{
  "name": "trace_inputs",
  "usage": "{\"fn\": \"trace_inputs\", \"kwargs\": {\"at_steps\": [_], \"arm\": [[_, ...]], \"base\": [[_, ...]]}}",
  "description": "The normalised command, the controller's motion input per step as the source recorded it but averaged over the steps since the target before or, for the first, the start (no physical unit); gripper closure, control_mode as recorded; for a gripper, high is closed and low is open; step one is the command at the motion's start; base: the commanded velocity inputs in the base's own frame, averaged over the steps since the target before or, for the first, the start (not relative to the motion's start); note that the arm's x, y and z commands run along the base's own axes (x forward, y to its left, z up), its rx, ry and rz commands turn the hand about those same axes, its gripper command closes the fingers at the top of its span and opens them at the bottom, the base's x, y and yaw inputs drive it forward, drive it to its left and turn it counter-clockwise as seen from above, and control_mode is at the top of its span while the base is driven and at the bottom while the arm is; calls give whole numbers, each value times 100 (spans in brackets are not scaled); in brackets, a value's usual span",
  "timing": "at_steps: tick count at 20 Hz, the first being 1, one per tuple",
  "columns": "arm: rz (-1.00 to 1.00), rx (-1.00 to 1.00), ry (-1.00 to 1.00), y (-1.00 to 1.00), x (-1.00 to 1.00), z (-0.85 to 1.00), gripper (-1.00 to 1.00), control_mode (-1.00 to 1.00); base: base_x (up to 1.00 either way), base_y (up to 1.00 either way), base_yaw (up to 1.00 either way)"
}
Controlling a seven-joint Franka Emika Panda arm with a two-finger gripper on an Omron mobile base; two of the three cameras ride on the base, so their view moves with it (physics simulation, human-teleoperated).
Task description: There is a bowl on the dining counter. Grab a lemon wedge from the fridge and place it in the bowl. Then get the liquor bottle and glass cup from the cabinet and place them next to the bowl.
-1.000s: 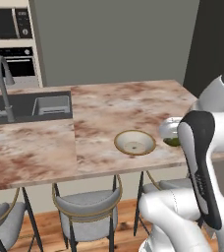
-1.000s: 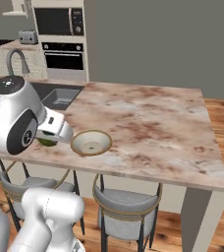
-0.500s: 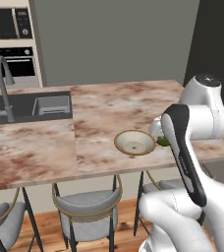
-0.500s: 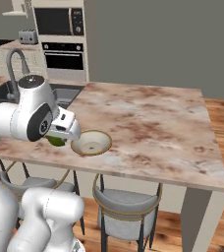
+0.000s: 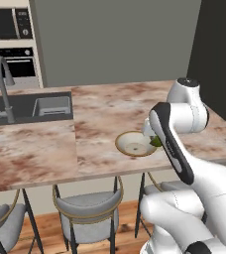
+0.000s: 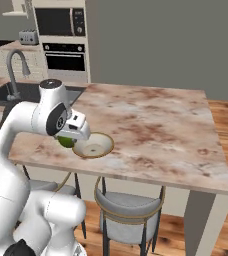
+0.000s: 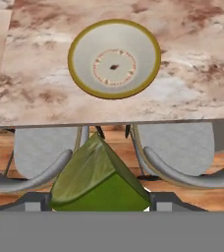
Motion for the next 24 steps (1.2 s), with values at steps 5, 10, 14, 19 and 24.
{"fn": "trace_inputs", "kwargs": {"at_steps": [5,10,14,19,24], "arm": [[0,0,6,0,67,-37,100,-100],[2,0,6,0,53,-43,100,-100],[2,0,4,0,36,-40,100,-100],[0,0,0,0,15,-25,100,-100],[0,0,0,0,28,-27,100,-100]], "base": [[0,0,0],[0,0,0],[0,0,0],[0,0,0],[0,0,0]]}}
